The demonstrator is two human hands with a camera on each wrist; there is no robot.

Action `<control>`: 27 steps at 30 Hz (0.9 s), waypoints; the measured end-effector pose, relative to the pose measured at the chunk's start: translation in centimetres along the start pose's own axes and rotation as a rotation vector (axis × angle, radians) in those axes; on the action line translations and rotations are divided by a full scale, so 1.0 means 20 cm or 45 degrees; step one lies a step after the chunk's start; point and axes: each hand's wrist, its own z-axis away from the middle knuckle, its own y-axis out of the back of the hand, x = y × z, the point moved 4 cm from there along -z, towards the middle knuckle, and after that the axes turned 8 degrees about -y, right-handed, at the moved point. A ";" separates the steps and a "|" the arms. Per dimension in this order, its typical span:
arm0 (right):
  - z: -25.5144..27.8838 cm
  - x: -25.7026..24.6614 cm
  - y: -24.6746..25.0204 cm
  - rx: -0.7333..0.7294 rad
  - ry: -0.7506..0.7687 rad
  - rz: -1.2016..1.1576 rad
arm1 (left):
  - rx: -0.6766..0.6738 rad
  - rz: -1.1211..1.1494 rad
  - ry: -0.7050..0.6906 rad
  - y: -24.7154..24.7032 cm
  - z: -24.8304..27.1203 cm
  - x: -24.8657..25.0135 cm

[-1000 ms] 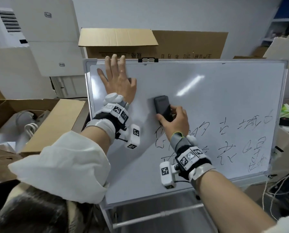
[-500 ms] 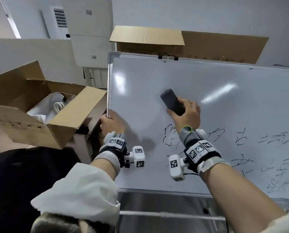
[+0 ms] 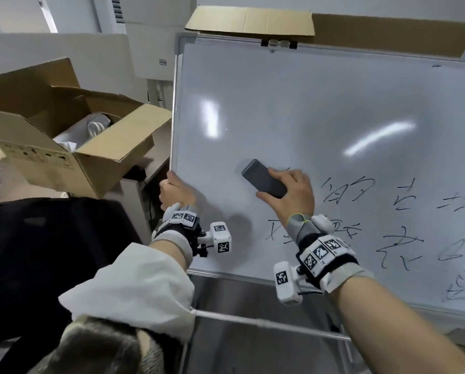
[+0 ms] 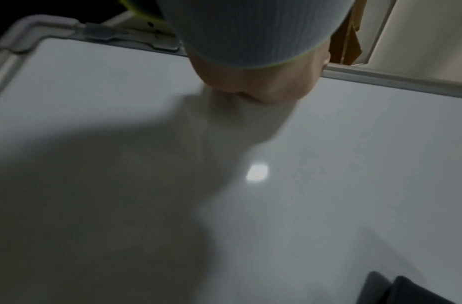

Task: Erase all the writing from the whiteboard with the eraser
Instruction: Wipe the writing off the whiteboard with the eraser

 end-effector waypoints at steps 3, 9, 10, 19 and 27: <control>-0.12 -0.05 0.09 0.068 -0.012 0.027 | -0.009 -0.097 0.050 0.03 0.04 0.00; -0.36 -0.05 0.28 0.201 -0.074 0.098 | -0.084 -0.076 0.076 0.04 0.02 0.03; -0.33 -0.03 0.27 0.172 -0.065 0.104 | -0.104 -0.073 0.056 0.04 0.01 0.02; -0.01 0.08 0.14 -0.120 0.082 0.138 | -0.147 0.046 0.096 0.03 0.04 0.00; -0.31 -0.01 0.36 0.073 0.019 0.104 | 0.112 -0.005 0.295 0.17 0.24 -0.02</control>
